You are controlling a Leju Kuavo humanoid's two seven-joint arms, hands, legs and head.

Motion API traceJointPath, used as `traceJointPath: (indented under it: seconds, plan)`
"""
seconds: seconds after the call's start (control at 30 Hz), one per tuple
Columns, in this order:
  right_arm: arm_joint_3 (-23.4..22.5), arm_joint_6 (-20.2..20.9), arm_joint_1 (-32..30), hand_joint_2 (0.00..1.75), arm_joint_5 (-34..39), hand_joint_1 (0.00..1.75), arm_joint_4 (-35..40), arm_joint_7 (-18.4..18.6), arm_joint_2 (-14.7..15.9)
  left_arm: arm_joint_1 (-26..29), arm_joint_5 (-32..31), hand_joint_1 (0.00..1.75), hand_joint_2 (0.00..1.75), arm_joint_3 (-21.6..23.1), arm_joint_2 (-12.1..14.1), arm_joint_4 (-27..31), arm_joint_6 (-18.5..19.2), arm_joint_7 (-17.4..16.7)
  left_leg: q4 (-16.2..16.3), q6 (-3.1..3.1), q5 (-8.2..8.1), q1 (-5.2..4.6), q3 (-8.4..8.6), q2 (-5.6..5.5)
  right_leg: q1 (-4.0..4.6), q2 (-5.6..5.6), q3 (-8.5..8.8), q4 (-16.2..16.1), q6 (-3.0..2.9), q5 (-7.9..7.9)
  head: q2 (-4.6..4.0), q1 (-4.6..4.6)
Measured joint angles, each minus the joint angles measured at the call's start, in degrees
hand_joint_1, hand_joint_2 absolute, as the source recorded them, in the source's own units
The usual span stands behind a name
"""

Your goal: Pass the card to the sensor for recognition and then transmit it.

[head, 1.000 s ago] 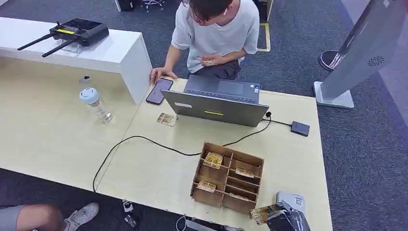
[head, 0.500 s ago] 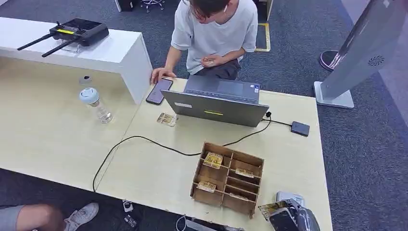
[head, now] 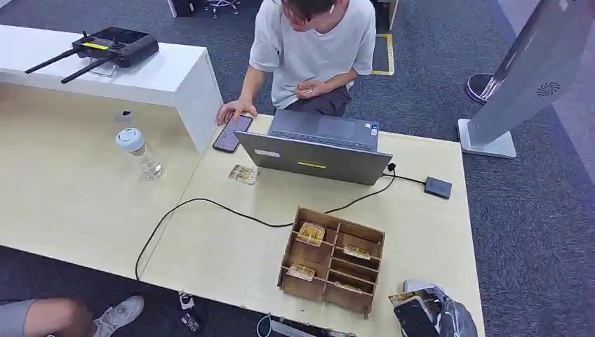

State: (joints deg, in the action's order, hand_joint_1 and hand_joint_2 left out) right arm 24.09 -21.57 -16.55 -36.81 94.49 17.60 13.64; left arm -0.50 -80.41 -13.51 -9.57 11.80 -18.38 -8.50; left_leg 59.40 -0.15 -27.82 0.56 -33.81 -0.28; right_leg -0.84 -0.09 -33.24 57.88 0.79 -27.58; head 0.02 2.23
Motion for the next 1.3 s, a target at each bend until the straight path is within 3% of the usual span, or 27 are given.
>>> traceJointPath:
  seconds: [0.4,0.53,1.3]
  plan:
    - [-1.8,2.5,-0.3,1.75,-3.9,1.75,-1.0,1.7,-1.6,0.0,-0.2,0.00,0.00,0.0,0.0,0.0,0.0,-0.3,0.0,0.00,0.00,0.00,0.00,0.00,0.00,0.00,0.00,0.0,0.00,0.00,0.00,0.00]
    - [-2.7,2.7,-0.4,1.75,-5.0,1.75,-1.4,2.5,-2.0,0.0,-0.4,0.00,0.00,0.0,-0.1,0.0,0.6,-1.8,0.0,0.00,0.00,0.00,0.00,0.00,0.00,0.00,0.00,0.0,0.00,0.00,0.00,0.00]
    - [-6.7,4.4,-0.3,1.75,-9.1,1.75,-3.2,2.5,-5.2,0.0,-0.6,0.00,0.00,0.0,-0.5,0.0,1.0,-2.2,0.0,0.00,0.00,0.00,0.00,0.00,0.00,0.00,0.00,0.0,0.00,0.00,0.00,0.00]
